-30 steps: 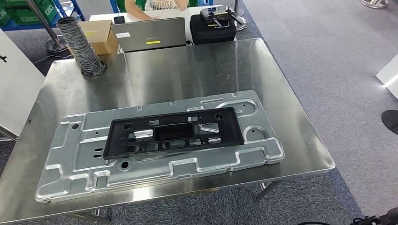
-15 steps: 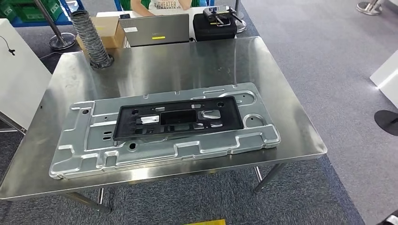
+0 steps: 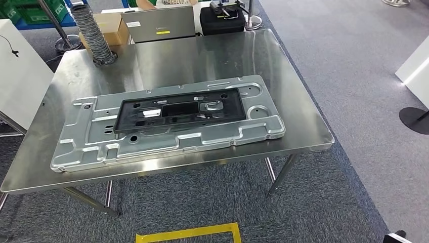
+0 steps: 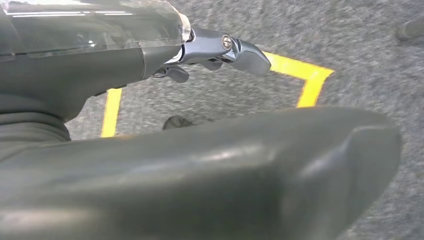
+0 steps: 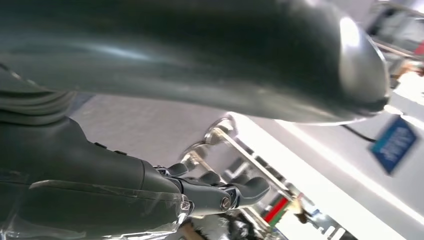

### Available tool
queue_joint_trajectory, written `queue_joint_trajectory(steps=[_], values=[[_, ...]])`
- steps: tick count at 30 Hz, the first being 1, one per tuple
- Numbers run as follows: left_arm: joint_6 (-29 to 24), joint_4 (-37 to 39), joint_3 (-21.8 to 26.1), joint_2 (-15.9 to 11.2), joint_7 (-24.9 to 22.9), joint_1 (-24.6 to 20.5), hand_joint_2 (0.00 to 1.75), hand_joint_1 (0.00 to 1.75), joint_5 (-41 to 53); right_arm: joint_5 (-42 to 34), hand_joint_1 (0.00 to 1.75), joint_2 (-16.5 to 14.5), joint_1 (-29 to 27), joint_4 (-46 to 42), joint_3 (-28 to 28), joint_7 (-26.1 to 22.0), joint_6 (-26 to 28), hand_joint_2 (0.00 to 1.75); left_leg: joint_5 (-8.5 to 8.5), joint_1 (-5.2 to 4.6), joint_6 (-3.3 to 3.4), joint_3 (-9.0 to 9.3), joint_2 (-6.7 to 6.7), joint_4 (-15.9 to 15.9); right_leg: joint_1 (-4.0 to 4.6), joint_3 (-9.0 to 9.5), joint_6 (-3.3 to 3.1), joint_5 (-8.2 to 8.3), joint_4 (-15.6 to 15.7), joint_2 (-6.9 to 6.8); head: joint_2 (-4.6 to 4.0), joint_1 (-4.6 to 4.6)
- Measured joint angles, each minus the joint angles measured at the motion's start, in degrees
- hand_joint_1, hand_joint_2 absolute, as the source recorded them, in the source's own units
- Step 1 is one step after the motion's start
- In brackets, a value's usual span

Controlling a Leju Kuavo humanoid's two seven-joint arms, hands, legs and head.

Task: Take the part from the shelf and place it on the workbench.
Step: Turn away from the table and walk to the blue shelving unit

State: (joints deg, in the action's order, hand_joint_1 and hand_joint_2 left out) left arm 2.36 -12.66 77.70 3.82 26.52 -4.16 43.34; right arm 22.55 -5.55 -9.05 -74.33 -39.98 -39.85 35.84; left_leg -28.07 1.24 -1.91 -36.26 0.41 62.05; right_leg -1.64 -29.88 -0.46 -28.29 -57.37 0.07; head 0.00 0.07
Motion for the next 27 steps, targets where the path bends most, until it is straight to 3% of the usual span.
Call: queue_joint_trajectory(steps=[2,3,4,5,7,9,10,11,13,14,15,17,18,19,20,21,23,25,26,27], values=[[0.1,0.0,0.0,0.1,0.0,0.0,0.0,0.0,0.4,1.4,0.0,0.3,0.7,3.7,-0.1,0.0,-0.2,0.0,-5.61,-0.05,0.07,-1.96,-0.01,7.2,0.39,-1.74,-0.45,1.32,-0.1,-0.11,0.0,-0.05],[0.2,0.0,0.0,0.1,0.0,-0.1,0.0,0.0,0.8,2.6,0.0,0.4,1.1,5.6,-0.5,0.0,-0.6,0.0,-6.93,-0.1,0.17,-2.36,-0.02,10.3,0.61,-2.69,-0.53,2.03,-0.1,-0.12,0.0,-0.08],[0.3,0.0,0.0,0.1,-0.1,-0.1,0.0,0.0,1.2,3.8,0.0,0.5,1.7,7.7,-1.1,0.0,-1.0,0.0,-6.87,-0.17,0.34,-2.03,-0.02,12.1,0.8,-3.59,-0.56,2.71,-0.2,-0.13,0.0,-0.09],[0.3,0.0,0.1,0.1,-0.1,-0.1,0.0,0.0,1.6,4.8,0.0,0.7,2.3,10.3,-1.9,0.0,-1.1,0.0,-5.59,-0.27,0.6,-0.69,-0.03,11.9,0.97,-4.42,-0.53,3.35,-0.2,-0.13,0.0,-0.09],[0.4,0.0,0.1,0.1,-0.2,-0.3,0.0,0.0,2.1,6.5,0.0,1.6,3.6,17.3,-3.3,0.2,0.2,0.0,-2.38,-0.56,1.33,4.6,-0.07,6.2,1.19,-5.59,-0.33,4.42,-0.3,-0.21,0.0,-0.07],[0.4,0.0,0.1,0.1,-0.4,-0.5,0.0,0.0,2.4,10.6,0.0,2.7,4.8,25.9,-4.7,1.6,2.2,0.0,-2.46,-1.08,2.19,10.62,-0.15,-2.4,1.34,-6.13,0.13,5.45,-0.3,-0.43,0.01,-0.03],[0.4,0.0,0.1,0.0,-0.4,-0.6,0.0,0.0,2.4,14.1,0.0,3.0,5.2,29.9,-5.5,2.9,2.9,0.0,-3.08,-1.34,2.51,12.28,-0.19,-5.3,1.29,-6.19,0.43,5.97,-0.2,-0.55,0.01,-0.1],[0.4,0.0,0.1,0.0,-0.5,-0.7,0.0,0.0,2.5,18.3,0.0,3.2,5.7,33.7,-6.5,4.8,3.4,0.0,-3.52,-1.55,2.79,12.92,-0.19,-6.9,1.21,-6.19,0.79,6.53,0.0,-0.63,0.01,-0.25],[0.4,0.0,0.1,0.2,-0.6,-0.7,0.0,0.0,3.0,26.3,0.0,3.3,6.5,39.9,-8.6,9.8,3.6,0.0,-2.43,-1.59,3.39,12.22,-0.09,-7.4,0.99,-6.29,1.51,7.35,0.4,-0.61,0.01,-0.58],[0.3,0.0,0.0,0.3,-0.7,-0.7,0.0,0.0,3.4,29.4,0.0,3.3,6.8,42.5,-9.5,12.2,3.7,0.0,-1.6,-1.51,3.82,11.65,0.0,-7.6,0.92,-6.66,1.8,6.5,0.0,-0.51,0.01,-0.61],[0.1,0.0,0.0,0.5,-0.7,-0.7,0.0,0.0,3.9,31.4,0.0,3.3,6.9,44.8,-10.2,14.1,3.7,0.0,-0.67,-1.42,4.17,10.92,0.09,-7.8,0.88,-7.28,2.04,4.34,-1.5,-0.4,0.0,-0.52],[-0.3,0.0,-0.3,1.1,-0.7,-0.8,0.0,0.0,4.9,33.4,0.0,3.3,7.1,48.6,-11.3,16.4,3.7,0.0,0.96,-1.42,4.58,9.06,0.21,-7.9,0.8,-9.08,2.42,-2.22,-7.9,-0.26,0.0,-0.29],[-0.5,0.0,-0.5,1.3,-0.7,-0.8,0.0,0.0,5.4,33.9,0.0,3.4,7.3,50.3,-11.8,17.2,3.7,0.0,1.66,-1.49,4.6,8.05,0.25,-7.8,0.79,-9.78,2.61,-4.58,-11.9,-0.24,0.0,-0.22],[-0.6,0.0,-0.6,1.6,-0.6,-0.8,0.0,0.0,5.8,34.3,0.0,3.4,7.4,51.7,-12.2,17.9,3.7,0.0,2.29,-1.55,4.55,7.01,0.29,-7.5,0.79,-9.97,2.75,-5.37,-14.9,-0.24,0.0,-0.2],[-0.6,0.0,-0.8,1.8,-0.6,-0.8,0.0,0.0,6.2,34.5,0.0,3.4,7.4,53.0,-12.5,18.4,3.7,0.0,2.86,-1.58,4.47,5.92,0.33,-7.2,0.79,-9.41,2.8,-4.76,-16.4,-0.24,0.0,-0.2],[-0.7,0.0,-1.0,2.0,-0.5,-0.8,0.0,0.0,6.4,34.7,0.0,3.4,7.5,54.0,-12.8,18.8,3.6,0.0,3.38,-1.6,4.35,4.85,0.36,-6.8,0.79,-7.88,2.75,-3.27,-15.9,-0.24,0.0,-0.21],[-0.7,0.0,-1.4,2.2,-0.5,-0.9,0.0,0.0,6.6,34.8,0.0,3.4,7.7,55.6,-13.2,19.3,3.6,0.0,4.24,-1.66,4.02,2.96,0.38,-5.9,0.88,-1.6,2.39,-1.31,-8.8,-0.24,0.01,-0.2],[-0.7,0.0,-1.7,2.4,-0.4,-1.0,0.0,0.0,6.7,34.8,0.0,3.5,8.0,56.6,-13.5,19.5,3.5,0.0,5.03,-1.78,3.5,1.78,0.44,-5.0,1.17,4.37,1.81,-2.38,-0.3,-0.24,0.01,-0.23],[-0.7,0.0,-1.8,2.4,-0.3,-1.0,0.0,0.0,6.7,34.8,0.0,3.5,8.1,57.1,-13.5,19.6,3.5,0.0,5.44,-1.79,3.2,1.49,0.5,-4.7,1.35,5.67,1.51,-3.05,1.8,-0.24,0.01,-0.2],[-0.7,0.0,-1.9,2.4,-0.3,-1.0,0.0,0.0,6.7,34.9,0.0,3.5,8.2,57.4,-13.6,19.6,3.5,0.0,5.91,-1.74,2.89,1.33,0.55,-4.6,1.44,5.72,1.16,-3.13,2.5,-0.24,0.01,-0.14]])
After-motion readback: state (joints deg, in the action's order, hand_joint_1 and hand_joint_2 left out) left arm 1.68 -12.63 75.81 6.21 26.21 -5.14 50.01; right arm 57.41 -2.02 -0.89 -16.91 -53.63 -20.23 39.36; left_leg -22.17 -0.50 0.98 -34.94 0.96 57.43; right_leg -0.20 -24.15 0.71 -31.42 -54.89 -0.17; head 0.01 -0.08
